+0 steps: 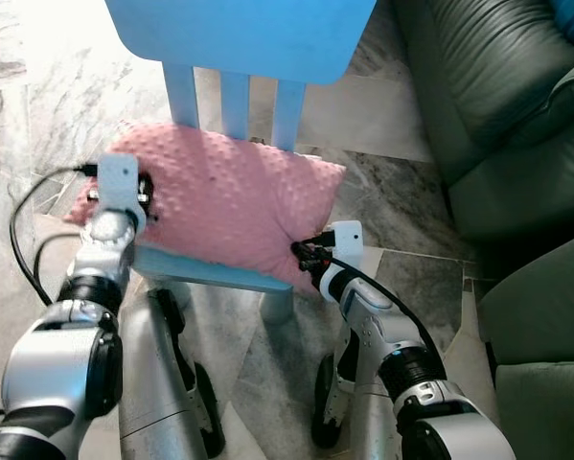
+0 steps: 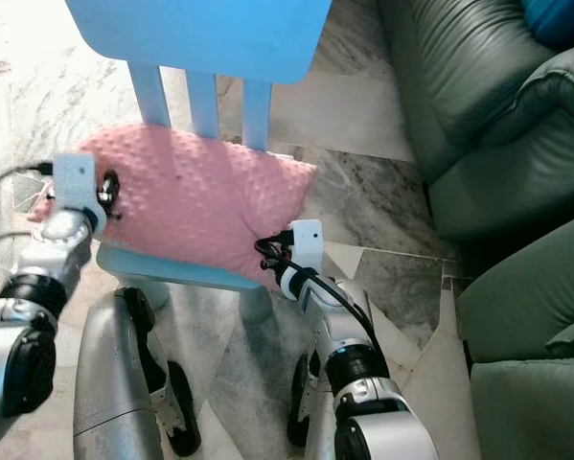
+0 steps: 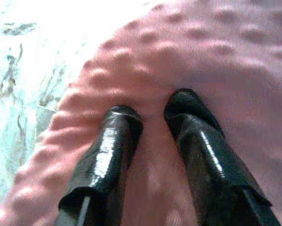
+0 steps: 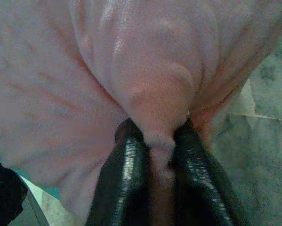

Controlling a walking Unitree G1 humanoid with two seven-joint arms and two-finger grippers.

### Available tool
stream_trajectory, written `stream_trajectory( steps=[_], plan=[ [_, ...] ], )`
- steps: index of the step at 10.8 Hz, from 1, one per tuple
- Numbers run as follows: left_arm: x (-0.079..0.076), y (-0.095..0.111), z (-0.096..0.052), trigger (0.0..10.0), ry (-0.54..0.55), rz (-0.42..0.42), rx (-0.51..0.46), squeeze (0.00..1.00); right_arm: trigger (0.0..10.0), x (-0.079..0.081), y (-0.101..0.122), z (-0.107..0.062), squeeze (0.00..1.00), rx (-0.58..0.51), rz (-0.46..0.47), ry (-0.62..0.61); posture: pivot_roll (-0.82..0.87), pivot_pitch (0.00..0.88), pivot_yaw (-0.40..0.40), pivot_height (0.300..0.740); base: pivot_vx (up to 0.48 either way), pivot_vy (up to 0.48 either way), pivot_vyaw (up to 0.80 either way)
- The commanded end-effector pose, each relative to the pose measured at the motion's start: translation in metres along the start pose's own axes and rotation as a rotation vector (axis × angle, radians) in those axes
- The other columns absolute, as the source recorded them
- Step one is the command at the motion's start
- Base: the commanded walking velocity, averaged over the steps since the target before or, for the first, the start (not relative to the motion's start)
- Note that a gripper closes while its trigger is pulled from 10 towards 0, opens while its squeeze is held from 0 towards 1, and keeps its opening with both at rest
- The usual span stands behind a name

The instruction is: Move the pillow to the sofa

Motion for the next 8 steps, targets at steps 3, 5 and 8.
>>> stream_trajectory(
  steps=[3,5,8],
  plan=[
    [0.012,-0.003,-0.001,10.0,0.006,0.044,0.028,1.0,0.0,-0.005,-0.014,-0.002,0.0,0.041,0.024,-0.028,-0.01,0.294,-0.067,0.457,0.0,0.0,0.0],
    [0.019,0.002,-0.002,10.0,0.0,0.042,0.015,1.0,0.0,-0.007,-0.014,-0.002,0.0,0.04,0.023,-0.031,0.0,0.292,-0.064,0.457,0.0,0.0,0.0],
    [0.032,0.012,-0.006,10.0,-0.016,0.025,0.005,1.0,0.0,-0.006,-0.014,-0.001,0.0,0.039,0.023,-0.032,0.01,0.286,-0.061,0.457,0.0,0.0,0.0]
  ],
)
Point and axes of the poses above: a point about 5 cm out from each wrist's last joint towards the gripper, its own z axis pointing out of the wrist towards the gripper, its own y axis along the axis of the wrist's last joint, x = y × z, the point moved 4 cm from there along z, pointing out of the wrist towards the gripper, and after that the axes turned 4 degrees about z, right-handed, at the moved point
